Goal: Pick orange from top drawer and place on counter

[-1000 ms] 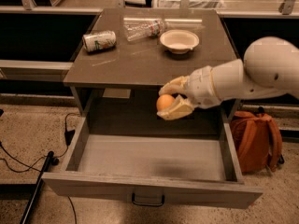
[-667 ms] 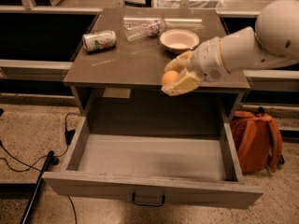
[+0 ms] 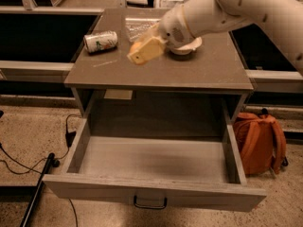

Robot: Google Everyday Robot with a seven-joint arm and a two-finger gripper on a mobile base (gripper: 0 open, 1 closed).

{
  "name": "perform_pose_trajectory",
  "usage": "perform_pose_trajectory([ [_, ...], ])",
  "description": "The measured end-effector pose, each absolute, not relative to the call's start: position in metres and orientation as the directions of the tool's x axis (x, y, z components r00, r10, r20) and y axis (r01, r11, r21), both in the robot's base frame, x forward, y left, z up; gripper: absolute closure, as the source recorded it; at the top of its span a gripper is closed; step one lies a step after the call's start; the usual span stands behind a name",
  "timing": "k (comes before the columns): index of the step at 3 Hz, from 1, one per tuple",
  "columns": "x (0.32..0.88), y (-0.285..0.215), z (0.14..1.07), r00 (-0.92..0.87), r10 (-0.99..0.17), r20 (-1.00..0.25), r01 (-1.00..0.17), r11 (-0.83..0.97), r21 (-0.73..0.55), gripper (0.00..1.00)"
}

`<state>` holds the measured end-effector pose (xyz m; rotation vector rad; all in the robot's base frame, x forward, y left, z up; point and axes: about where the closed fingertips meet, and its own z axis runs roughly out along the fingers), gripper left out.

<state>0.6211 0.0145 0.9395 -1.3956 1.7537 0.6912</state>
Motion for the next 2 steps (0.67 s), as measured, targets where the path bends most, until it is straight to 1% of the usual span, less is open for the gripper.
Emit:
perform_pose_trajectory([
  [1,0.639,0.057,0.930,-0.202,-0.545,-0.814,-0.958,0.282,0.049,0.82],
  [2,0.668,0.076,0.893,-0.314,-0.559,-0.767,-0.927,0.356,0.120,0.59],
])
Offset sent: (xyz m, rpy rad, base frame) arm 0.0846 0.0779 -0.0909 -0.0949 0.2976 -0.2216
